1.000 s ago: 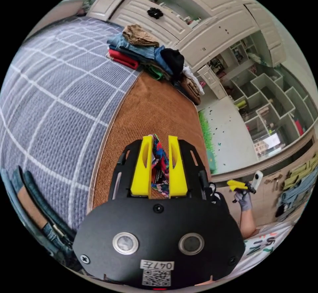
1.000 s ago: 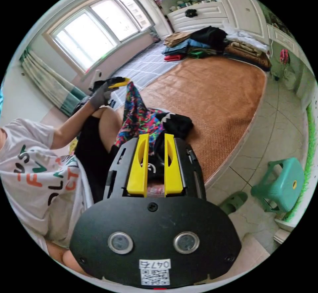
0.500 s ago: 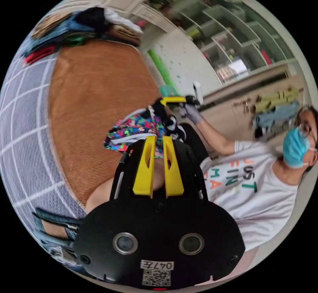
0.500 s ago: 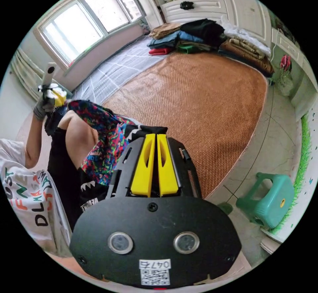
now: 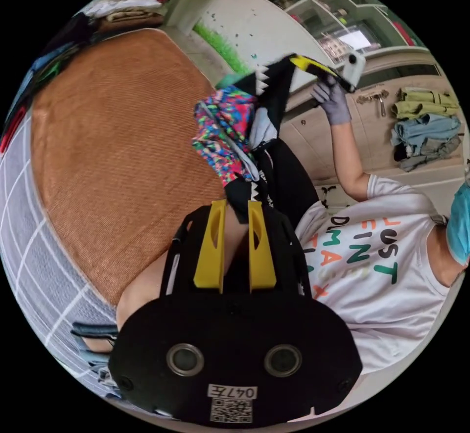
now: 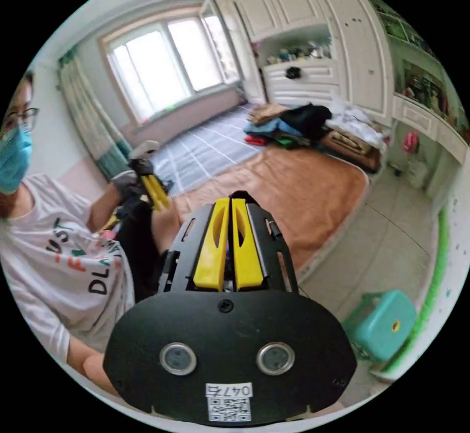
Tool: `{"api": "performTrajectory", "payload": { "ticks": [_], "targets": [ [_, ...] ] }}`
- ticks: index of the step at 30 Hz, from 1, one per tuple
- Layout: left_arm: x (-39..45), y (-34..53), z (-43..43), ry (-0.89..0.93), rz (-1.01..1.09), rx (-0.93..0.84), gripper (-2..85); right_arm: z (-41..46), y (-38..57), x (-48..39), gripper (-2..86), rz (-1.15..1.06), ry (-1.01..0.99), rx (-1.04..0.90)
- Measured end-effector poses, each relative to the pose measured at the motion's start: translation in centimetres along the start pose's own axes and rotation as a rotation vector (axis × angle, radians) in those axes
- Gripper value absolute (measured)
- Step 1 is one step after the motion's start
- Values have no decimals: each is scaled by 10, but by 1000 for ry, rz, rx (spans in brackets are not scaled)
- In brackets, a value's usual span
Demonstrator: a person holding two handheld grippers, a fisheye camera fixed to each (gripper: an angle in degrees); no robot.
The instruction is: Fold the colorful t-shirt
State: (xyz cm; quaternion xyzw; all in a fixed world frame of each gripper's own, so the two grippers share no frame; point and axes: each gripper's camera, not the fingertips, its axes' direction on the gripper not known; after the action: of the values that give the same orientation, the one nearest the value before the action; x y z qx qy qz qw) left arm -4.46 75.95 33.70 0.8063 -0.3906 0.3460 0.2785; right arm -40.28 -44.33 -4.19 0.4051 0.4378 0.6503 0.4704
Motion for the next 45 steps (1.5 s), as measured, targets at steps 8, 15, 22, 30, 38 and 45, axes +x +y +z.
{"api": "performTrajectory", "payload": {
  "ticks": [8,15,22,30,38,45],
  "targets": [
    [37,9,-8,99,32,59,47,117,56,-146,2,-321,-422,-502],
    [95,-41,60,138,115,-133,63,141,88,-191,43,-268,-432,-714],
    [132,-82,46,86,115,-37,60,85,74,-132,54,127,-77,-345],
    [142,-156,31,-92,107,109,66,148,81,-164,2,49,44,-586],
    [183,-254,119,-383,337,-155,73,108,69,-217,-8,-46,22,-489],
    [159,-223,66,-417,334,-153,-5,71,64,-250,-8,-84,121,-518]
  ]
}}
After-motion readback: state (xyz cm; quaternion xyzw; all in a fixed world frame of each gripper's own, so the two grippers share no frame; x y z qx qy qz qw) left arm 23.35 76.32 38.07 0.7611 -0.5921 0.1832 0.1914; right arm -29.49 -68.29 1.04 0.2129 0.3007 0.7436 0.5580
